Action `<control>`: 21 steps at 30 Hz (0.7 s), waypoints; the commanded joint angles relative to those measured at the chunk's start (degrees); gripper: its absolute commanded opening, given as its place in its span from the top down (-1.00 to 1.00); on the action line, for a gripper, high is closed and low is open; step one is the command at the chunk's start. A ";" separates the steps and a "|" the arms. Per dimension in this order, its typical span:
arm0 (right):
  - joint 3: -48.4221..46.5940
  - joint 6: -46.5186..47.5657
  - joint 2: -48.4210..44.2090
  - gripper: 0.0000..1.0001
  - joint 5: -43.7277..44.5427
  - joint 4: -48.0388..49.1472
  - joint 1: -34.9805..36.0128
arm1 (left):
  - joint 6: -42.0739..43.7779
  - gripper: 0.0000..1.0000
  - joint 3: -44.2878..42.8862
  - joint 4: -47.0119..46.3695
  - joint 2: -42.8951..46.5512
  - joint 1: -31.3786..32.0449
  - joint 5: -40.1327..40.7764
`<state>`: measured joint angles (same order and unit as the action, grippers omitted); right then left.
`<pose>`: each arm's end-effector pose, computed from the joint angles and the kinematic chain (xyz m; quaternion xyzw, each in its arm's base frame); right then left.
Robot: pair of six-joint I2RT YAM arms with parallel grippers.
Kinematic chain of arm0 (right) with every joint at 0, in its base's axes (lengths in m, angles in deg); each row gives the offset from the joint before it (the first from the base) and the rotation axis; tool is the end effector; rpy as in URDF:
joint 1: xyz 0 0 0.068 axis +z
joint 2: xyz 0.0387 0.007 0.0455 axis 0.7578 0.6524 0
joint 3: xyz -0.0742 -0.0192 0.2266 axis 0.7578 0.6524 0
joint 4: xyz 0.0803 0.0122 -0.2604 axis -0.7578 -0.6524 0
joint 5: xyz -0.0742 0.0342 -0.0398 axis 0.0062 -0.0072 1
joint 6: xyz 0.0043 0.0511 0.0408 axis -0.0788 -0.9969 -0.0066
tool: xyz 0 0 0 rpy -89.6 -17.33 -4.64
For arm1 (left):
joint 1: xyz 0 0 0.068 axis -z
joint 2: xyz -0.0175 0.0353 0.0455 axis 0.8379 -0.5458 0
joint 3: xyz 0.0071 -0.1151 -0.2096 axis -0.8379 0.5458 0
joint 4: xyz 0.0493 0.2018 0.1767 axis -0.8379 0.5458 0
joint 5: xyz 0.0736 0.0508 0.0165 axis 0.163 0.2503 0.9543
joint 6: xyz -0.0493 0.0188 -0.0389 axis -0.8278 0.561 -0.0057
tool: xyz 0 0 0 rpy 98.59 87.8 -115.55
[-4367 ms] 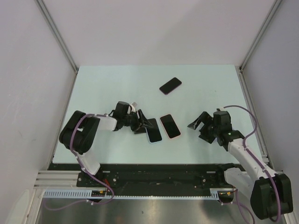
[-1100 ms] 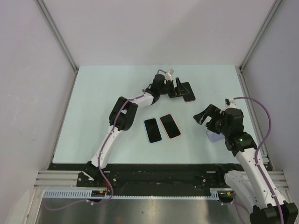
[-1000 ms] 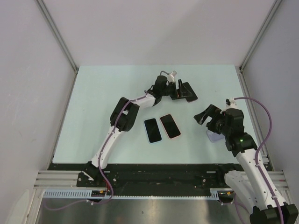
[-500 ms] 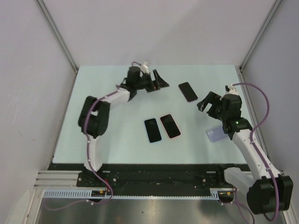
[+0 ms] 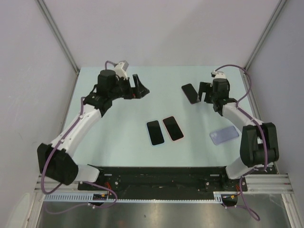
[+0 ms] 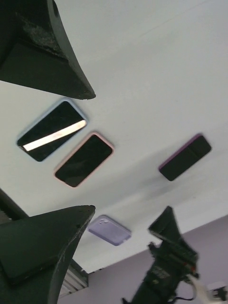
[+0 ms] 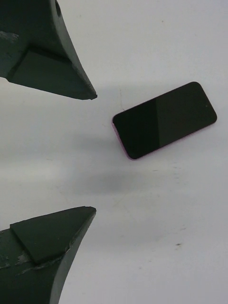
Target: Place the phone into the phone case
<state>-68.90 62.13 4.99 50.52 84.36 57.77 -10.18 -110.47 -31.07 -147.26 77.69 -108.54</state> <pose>0.3614 0.0492 0.1996 0.0349 0.8744 0.0383 0.4824 0.3306 -0.1438 0.3159 0.0609 0.8252 -0.3438 0.4439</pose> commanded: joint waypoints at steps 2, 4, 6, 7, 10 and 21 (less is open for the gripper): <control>-7.82 9.97 10.15 -0.98 -4.56 0.90 1.44 | 4.91 -0.93 10.93 5.55 8.91 0.06 -2.06; -10.63 13.22 13.42 -0.99 -6.23 -0.44 2.40 | 5.00 -0.93 13.06 5.28 11.02 0.06 -4.00; -14.57 15.15 18.34 -0.99 -5.28 -2.53 3.02 | 6.05 -0.93 14.91 5.89 12.08 0.06 -4.53; -16.07 15.95 20.01 -0.99 -3.80 -3.59 3.63 | 6.92 -0.93 15.26 6.15 13.22 0.06 -4.44; -21.96 18.49 25.90 -0.99 -2.30 -7.81 4.60 | 7.37 -0.95 16.59 6.95 15.85 0.06 -3.30; -36.91 20.88 38.74 -0.99 -0.45 -18.71 5.92 | 6.67 -0.98 17.38 6.24 19.73 -0.03 -1.89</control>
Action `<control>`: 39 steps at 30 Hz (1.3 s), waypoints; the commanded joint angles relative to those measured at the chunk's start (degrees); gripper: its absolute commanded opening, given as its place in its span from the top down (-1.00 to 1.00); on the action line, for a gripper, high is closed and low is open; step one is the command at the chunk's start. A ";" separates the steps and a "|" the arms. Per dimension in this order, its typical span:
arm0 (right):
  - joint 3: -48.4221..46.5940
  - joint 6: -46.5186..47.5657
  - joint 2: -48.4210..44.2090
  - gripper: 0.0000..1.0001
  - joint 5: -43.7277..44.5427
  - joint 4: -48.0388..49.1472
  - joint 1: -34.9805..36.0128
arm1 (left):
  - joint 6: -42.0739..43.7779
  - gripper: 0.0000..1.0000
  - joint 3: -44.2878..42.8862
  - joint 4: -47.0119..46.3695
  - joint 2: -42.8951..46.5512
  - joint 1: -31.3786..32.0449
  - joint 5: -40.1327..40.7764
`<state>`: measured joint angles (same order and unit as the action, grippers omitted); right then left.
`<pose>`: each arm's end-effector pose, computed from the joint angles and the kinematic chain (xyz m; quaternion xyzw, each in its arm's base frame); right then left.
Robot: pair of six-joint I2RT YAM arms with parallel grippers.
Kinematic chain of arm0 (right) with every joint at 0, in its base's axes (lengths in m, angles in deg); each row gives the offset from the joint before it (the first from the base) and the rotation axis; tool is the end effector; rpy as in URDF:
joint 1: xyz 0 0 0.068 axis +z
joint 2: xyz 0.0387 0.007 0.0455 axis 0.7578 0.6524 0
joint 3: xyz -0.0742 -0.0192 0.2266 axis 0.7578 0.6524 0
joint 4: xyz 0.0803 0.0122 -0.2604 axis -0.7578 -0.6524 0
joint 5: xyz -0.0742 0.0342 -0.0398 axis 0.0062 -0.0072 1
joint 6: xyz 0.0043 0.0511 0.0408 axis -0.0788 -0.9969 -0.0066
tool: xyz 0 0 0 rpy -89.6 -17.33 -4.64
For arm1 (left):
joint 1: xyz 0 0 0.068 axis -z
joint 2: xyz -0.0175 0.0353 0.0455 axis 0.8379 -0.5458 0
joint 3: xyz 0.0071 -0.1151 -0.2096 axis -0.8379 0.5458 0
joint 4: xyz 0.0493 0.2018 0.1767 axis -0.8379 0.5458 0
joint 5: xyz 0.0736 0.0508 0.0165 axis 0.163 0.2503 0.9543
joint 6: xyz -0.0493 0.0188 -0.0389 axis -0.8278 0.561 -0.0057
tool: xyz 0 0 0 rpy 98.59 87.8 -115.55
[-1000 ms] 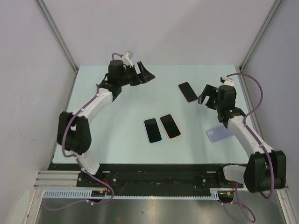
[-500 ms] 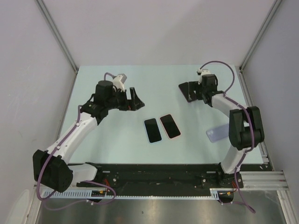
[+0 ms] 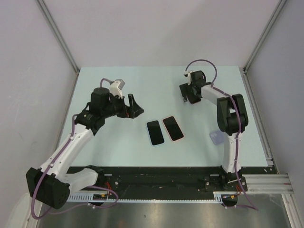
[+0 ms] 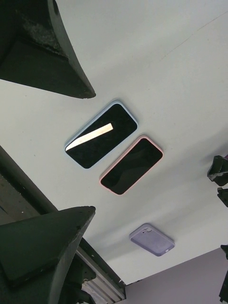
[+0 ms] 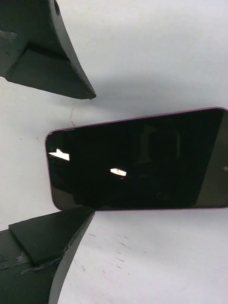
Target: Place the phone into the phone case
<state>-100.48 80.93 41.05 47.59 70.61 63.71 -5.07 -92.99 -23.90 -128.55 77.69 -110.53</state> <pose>0.4549 0.1149 0.1146 -0.1815 0.9233 -0.0022 0.3384 0.2576 -0.1180 0.2871 0.0989 0.8461 -0.3261 0.4099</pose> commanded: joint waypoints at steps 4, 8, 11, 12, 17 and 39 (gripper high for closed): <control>-9.98 2.87 6.01 -0.99 2.14 -7.61 0.07 | 1.46 -0.98 -0.20 -0.92 0.32 -0.03 -0.34; -14.64 3.13 9.79 -0.99 -1.02 -10.16 -0.02 | 1.11 -0.98 0.07 -1.19 -0.82 -0.03 -0.52; -16.49 3.05 11.11 -0.99 -5.50 -10.86 -0.72 | 1.02 -0.98 -0.02 -1.10 -1.35 -0.03 -1.22; -17.54 2.87 11.47 -1.00 -6.04 -11.04 -0.90 | 1.02 -0.98 -0.02 -1.10 -1.26 -0.03 -0.79; -21.06 0.32 13.93 -0.99 -7.36 -13.49 -3.18 | 1.11 -0.98 0.42 -1.80 -0.39 -0.03 -0.26; -1.84 -18.83 -1.16 -0.19 1.70 -13.07 -3.45 | 0.41 -0.92 1.12 -2.07 0.58 -0.12 0.62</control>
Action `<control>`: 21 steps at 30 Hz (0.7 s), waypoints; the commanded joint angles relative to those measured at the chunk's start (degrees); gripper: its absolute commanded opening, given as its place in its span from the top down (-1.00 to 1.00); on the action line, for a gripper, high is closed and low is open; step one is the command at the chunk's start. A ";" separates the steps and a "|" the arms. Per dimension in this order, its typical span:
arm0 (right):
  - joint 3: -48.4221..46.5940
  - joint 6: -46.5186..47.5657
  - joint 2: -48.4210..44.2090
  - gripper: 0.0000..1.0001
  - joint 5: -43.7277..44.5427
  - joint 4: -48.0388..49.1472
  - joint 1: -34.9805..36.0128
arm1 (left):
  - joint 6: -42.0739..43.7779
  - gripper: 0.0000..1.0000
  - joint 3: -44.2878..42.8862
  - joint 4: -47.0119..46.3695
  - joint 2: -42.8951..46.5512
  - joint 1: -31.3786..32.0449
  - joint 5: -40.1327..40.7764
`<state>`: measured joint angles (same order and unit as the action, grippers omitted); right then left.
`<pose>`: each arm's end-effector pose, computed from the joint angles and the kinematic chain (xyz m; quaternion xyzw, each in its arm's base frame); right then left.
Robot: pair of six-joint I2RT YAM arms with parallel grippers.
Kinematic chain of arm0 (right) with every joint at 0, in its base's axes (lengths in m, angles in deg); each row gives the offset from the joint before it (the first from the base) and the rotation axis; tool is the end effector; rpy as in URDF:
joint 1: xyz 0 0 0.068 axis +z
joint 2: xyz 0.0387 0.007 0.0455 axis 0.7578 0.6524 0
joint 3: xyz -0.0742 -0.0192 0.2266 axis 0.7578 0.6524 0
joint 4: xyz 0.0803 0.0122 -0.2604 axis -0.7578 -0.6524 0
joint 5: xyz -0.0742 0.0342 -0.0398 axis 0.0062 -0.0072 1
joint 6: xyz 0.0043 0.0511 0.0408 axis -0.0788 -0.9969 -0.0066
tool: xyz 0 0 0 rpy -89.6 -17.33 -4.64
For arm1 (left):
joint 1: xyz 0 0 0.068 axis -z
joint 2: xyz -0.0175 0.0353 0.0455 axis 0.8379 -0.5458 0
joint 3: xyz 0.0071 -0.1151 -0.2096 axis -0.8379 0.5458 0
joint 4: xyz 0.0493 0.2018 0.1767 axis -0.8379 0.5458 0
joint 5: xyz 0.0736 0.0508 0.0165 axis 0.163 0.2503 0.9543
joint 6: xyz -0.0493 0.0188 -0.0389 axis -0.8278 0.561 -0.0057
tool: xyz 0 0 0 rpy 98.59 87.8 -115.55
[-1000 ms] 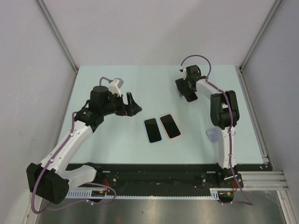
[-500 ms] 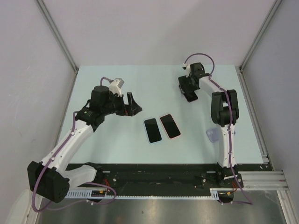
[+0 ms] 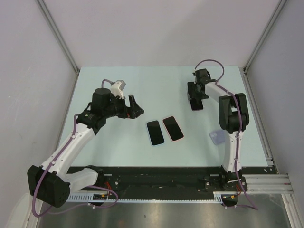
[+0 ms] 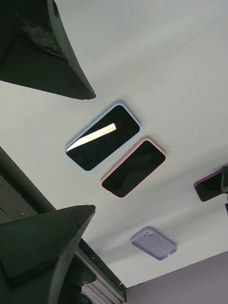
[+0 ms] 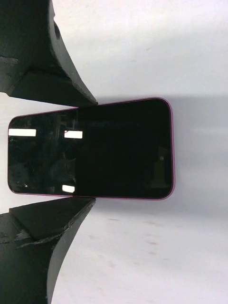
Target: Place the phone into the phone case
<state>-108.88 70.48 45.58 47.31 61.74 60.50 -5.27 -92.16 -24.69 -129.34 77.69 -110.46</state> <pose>0.4724 0.0919 0.1144 -0.0731 0.9521 0.0165 0.2965 0.2601 -0.1189 0.2795 0.0959 0.8499 -0.3249 0.4036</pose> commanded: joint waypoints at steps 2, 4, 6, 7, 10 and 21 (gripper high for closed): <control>10.87 -10.67 -8.16 -0.15 -1.09 -2.09 -0.33 | 0.52 -0.92 0.20 -1.28 1.37 -0.12 0.73; 11.67 -12.08 -10.45 -0.12 -1.36 -1.90 -0.41 | 0.43 -0.92 0.12 -1.19 1.46 -0.03 0.29; 11.58 -14.01 -11.59 -0.07 -1.45 -2.16 -0.76 | 0.34 -0.92 0.12 -1.28 1.37 -0.12 0.38; 11.58 -14.71 -12.90 -0.06 -1.45 -2.25 -0.94 | 0.34 -0.92 0.03 -1.28 1.37 -0.12 0.38; 11.85 -17.61 -15.45 -0.03 0.12 -5.22 -1.38 | 0.43 -0.92 0.03 -0.93 1.63 -0.12 0.47; 18.70 -21.93 -26.98 0.01 5.92 -9.63 -4.01 | -0.10 -0.93 0.20 -0.93 2.69 -0.12 -0.58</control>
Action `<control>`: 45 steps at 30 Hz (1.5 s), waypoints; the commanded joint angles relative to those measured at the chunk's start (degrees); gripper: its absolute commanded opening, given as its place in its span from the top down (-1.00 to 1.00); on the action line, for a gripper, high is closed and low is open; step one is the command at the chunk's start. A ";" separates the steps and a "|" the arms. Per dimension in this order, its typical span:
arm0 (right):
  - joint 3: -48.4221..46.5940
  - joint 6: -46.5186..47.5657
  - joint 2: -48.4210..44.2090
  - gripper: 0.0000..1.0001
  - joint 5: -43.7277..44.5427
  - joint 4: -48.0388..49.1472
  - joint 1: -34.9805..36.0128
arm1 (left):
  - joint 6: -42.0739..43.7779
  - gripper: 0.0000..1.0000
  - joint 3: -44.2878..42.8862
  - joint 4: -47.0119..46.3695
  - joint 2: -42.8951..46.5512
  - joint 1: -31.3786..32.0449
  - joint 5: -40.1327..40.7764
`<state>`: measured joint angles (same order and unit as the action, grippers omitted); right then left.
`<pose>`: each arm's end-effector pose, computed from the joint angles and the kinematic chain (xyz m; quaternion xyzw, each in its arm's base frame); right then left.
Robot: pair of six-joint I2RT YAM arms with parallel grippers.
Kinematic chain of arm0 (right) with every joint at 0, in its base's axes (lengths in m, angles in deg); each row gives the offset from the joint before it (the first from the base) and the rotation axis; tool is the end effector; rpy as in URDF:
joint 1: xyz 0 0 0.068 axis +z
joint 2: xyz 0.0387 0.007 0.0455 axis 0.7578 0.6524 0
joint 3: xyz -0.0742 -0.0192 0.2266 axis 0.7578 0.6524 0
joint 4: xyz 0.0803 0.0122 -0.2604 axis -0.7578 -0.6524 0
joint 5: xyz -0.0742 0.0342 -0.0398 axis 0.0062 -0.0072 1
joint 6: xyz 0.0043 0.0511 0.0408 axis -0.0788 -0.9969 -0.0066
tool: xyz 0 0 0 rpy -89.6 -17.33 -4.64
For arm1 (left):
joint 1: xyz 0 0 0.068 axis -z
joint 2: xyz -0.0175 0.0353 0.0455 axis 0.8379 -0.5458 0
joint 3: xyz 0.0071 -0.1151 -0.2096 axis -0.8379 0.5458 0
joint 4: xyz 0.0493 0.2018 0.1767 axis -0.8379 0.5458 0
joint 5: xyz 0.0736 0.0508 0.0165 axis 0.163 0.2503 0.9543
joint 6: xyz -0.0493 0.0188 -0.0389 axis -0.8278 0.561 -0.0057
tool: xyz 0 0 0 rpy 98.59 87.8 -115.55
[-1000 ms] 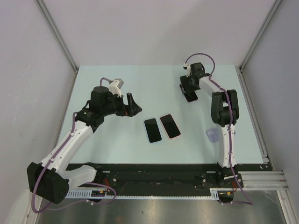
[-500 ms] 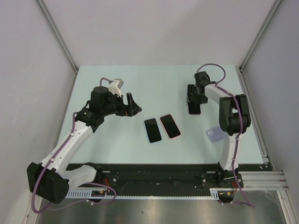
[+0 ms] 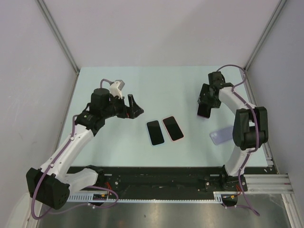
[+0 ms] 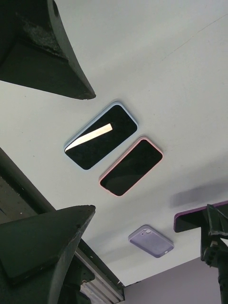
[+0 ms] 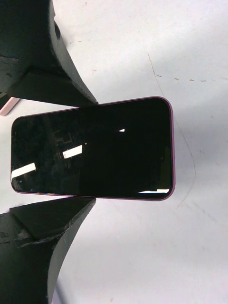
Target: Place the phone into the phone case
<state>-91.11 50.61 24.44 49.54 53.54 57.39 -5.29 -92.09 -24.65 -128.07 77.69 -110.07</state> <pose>0.3977 0.0528 0.1614 0.1236 0.9581 0.0307 0.2566 0.2568 -0.1172 0.2848 0.0957 0.8454 -0.3245 0.4132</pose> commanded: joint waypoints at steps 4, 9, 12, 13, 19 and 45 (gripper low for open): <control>5.40 -2.06 -8.83 0.01 5.55 -2.76 -3.19 | -0.34 -0.92 0.23 -0.89 0.63 -0.12 -1.95; 11.38 -1.71 -13.48 0.01 5.56 -1.97 -7.67 | -0.16 -0.89 -0.12 0.52 0.28 -0.03 -0.28; 13.76 -0.83 -15.50 0.01 7.21 -3.19 -10.84 | -0.08 -0.89 0.05 0.87 0.80 0.05 0.34; 14.46 -0.57 -17.34 0.01 7.48 -3.98 -11.37 | -0.25 -0.89 0.40 0.79 0.98 0.14 -0.10; 22.19 -0.74 -24.99 0.04 6.96 -4.87 -13.13 | -1.04 -0.89 0.66 0.17 -0.16 1.11 -1.07; 38.81 -9.17 -34.32 0.06 -0.68 2.51 -10.40 | -1.30 -0.91 0.05 1.58 1.16 6.29 5.79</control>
<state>-53.07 43.75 -7.75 53.04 54.13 48.21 -5.77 -91.65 -22.92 -127.70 81.43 -106.29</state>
